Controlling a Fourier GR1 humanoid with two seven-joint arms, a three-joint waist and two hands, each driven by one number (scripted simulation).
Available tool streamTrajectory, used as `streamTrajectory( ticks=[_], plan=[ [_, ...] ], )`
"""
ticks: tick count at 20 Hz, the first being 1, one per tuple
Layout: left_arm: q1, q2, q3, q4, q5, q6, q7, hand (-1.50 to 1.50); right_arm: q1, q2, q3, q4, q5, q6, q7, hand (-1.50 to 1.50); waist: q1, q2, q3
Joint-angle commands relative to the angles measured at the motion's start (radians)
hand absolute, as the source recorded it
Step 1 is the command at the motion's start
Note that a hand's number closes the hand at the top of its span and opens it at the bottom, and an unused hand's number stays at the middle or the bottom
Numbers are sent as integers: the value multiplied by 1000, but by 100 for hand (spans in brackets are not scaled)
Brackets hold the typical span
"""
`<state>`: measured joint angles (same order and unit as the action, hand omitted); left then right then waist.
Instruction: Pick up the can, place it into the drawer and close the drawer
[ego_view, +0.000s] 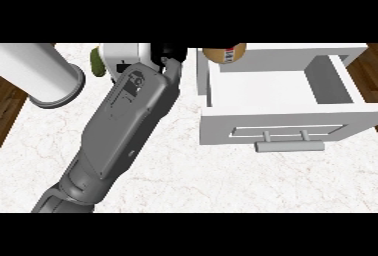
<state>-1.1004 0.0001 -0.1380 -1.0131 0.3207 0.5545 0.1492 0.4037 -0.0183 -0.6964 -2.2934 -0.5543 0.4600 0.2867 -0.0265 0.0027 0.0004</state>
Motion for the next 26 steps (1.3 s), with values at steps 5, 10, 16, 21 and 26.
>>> streamTrajectory(
  ticks=[5,10,16,21,26],
  plan=[
    [-142,0,-92,186,166,71,-93,150,-45,-10,19,40,31,4,-21,-150,-13,4,0],
    [-239,0,-129,312,237,74,-121,150,-9,14,32,14,39,13,-23,-150,-33,6,1],
    [-251,0,-227,355,358,98,-177,150,-43,9,42,24,59,-2,-27,-150,-32,6,1],
    [-301,0,-253,464,427,101,-208,150,-38,17,62,-14,42,-12,6,-150,-59,15,2],
    [-285,0,-321,496,472,103,-219,150,-47,-20,34,-6,7,-14,22,-150,-52,11,1]
  ],
)
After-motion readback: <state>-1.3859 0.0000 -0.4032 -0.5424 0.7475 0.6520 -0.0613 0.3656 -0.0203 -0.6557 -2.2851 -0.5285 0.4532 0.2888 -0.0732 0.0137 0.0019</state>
